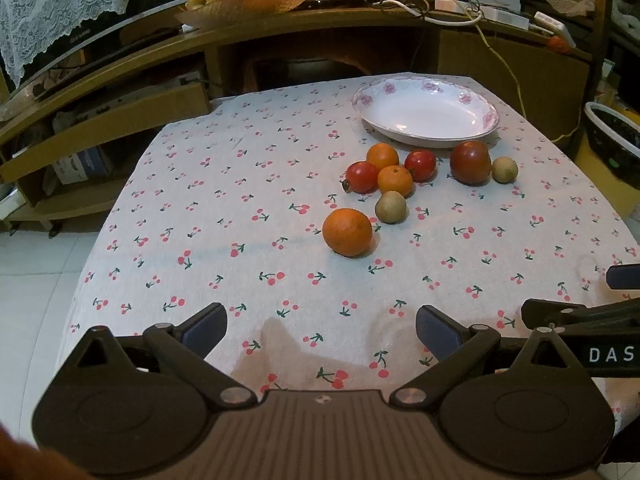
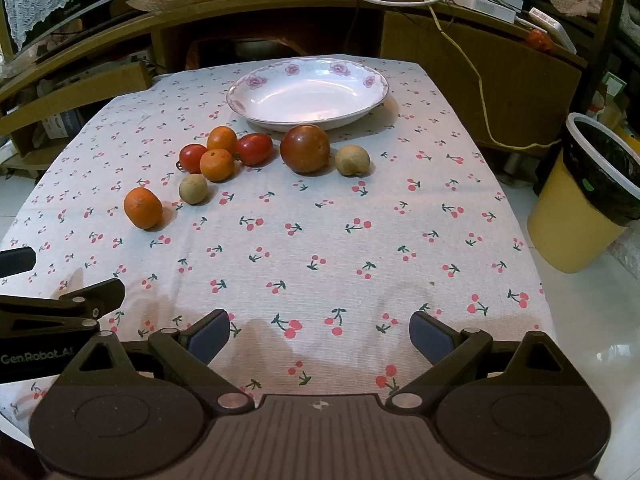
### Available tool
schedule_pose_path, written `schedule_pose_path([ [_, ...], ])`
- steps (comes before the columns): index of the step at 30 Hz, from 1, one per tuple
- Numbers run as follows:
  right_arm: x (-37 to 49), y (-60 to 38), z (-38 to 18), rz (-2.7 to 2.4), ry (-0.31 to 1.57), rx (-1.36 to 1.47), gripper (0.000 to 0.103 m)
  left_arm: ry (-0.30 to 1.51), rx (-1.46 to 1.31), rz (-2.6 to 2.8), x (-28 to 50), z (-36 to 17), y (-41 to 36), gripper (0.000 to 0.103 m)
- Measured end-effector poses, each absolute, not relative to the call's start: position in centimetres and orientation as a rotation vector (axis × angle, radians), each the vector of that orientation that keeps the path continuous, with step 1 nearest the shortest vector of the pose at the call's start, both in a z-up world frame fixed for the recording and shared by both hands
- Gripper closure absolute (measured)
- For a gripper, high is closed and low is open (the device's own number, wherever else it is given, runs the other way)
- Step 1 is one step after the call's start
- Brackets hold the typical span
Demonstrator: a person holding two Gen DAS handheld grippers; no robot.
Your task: Organize fruits
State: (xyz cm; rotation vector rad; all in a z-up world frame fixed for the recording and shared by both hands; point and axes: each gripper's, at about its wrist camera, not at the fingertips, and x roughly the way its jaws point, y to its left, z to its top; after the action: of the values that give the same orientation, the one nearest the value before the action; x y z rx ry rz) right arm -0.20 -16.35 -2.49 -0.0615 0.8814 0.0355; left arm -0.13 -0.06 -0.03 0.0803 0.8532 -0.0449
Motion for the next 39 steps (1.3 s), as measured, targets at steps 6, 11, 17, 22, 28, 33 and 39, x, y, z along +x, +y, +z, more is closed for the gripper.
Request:
schedule_pose_path([
  [6, -0.6, -16.3, -2.8, 0.033, 0.888, -0.065, 0.007, 0.842, 0.092, -0.059, -0.2, 0.2, -0.2, 0.0],
  [11, -0.2, -16.2, -3.0, 0.034, 0.89, -0.063, 0.007, 0.839, 0.096, -0.061, -0.1, 0.2, -0.1, 0.0],
  [17, -0.2, -16.2, -3.0, 0.034, 0.894, -0.062, 0.007, 0.835, 0.075, -0.081, -0.2, 0.1, 0.1, 0.0],
  [22, -0.1, -16.1, -3.1, 0.035, 0.895, -0.061, 0.007, 0.821, 0.081, -0.087, -0.2, 0.2, 0.1, 0.0],
  [28, 0.2, -16.0, -2.9, 0.042, 0.897, -0.056, 0.007, 0.802, 0.076, -0.113, -0.2, 0.4, 0.3, 0.0],
  [33, 0.8, -15.7, -2.6, 0.059, 0.892, -0.054, 0.01, 0.762, 0.11, -0.133, 0.2, 1.0, 0.4, 0.0],
  [39, 2.0, -15.9, -1.9, 0.053, 0.873, -0.049, 0.011, 0.757, 0.149, -0.16, 1.9, 0.7, -0.2, 0.003],
])
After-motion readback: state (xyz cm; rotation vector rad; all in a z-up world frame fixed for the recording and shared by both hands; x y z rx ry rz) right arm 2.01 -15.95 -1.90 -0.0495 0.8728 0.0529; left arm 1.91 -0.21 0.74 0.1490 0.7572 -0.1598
